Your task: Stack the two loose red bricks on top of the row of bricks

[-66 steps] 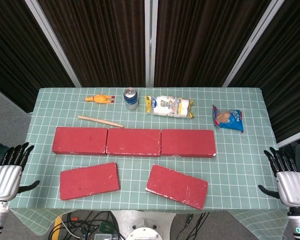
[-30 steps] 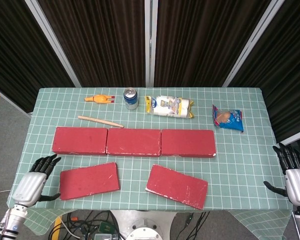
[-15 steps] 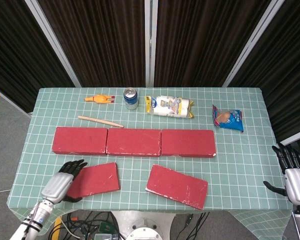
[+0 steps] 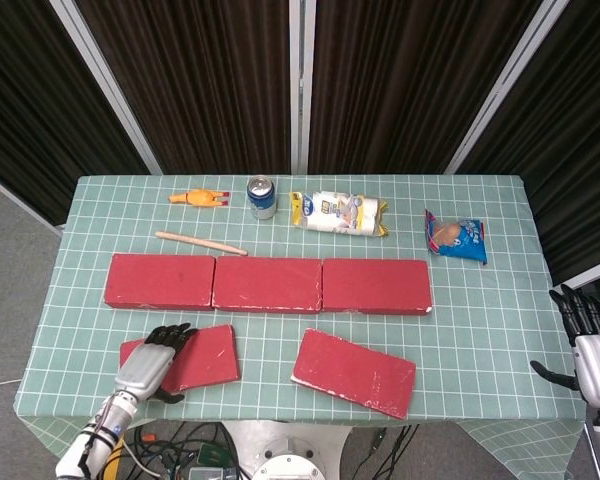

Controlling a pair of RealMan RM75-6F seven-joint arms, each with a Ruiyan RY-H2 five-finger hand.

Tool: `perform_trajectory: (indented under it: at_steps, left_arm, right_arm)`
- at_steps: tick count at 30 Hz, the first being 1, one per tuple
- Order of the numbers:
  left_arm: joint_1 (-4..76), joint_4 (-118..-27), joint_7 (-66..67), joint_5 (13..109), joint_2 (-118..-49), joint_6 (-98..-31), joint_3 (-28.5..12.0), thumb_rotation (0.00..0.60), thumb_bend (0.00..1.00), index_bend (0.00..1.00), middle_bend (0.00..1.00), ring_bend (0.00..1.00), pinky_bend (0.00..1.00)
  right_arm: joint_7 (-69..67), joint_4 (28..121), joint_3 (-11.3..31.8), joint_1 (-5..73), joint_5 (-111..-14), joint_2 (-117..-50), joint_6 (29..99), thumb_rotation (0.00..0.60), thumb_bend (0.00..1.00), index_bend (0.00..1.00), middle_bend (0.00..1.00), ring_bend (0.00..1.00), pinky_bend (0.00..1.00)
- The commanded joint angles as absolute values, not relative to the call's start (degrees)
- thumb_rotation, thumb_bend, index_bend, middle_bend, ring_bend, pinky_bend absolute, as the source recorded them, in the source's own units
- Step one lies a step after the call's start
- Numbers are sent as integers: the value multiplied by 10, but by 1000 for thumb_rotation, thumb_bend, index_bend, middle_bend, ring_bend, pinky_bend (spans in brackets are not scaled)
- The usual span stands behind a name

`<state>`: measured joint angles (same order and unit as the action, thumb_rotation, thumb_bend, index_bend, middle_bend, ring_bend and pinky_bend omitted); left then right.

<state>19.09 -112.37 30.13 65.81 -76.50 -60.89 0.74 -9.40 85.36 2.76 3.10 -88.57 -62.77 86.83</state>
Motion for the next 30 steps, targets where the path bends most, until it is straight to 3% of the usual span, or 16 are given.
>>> perform_trajectory:
  at_steps: [1,30]
  left_arm:
    - [198,-1121,316,644,-777,-617,5,600,0,23,0,0,0]
    - [241,-1093,317,590,-818,-630,7,600,0,23,1,24,0]
  right_arm:
    - [-97,851,28,31,-884,-628,868,600,0,0,0,0,0]
    - [-113,833,29,30,-878,-633,863,600,0,0,0,0,0]
